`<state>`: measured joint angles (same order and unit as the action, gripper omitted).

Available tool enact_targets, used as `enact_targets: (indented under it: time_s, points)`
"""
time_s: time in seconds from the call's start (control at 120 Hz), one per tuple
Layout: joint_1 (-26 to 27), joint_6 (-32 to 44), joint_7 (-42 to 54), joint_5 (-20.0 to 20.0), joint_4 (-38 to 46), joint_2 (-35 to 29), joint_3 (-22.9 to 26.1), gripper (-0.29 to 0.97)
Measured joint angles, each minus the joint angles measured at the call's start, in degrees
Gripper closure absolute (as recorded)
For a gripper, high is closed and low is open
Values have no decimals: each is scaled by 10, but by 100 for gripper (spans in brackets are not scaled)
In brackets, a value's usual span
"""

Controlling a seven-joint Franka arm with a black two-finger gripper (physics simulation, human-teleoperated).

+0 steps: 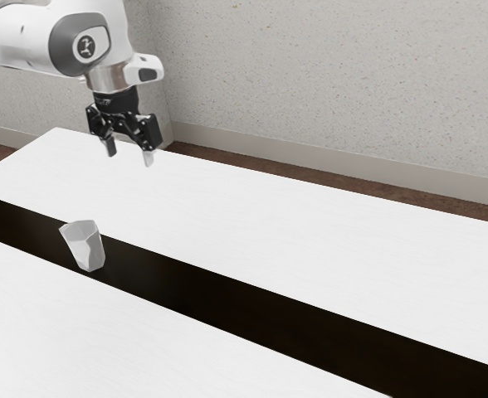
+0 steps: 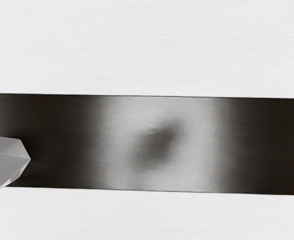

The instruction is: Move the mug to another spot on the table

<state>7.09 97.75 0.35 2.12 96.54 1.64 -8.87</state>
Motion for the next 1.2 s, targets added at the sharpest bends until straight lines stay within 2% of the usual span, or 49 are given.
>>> enact_targets:
  time_s: [0.133, 0.242, 0.308, 0.375, 0.517, 0.783, 1.017, 1.2]
  points:
    - [1, -4, 1, 1, 2, -5, -3, 0]
    - [55, -6, -18, 1, 0, 3, -67, 0]
    - [67, -6, -39, -2, 0, 11, -102, 0]
    - [54, -6, -62, -9, 0, 21, -136, 0]
    - [-15, -6, -130, -26, 0, 41, -189, 0]
    - [-7, -7, -263, -72, 2, 110, -276, 0]
    - [-24, 11, -325, -105, 41, 140, -312, 0]
    - [-23, 29, -381, -189, 46, 175, -314, 0]
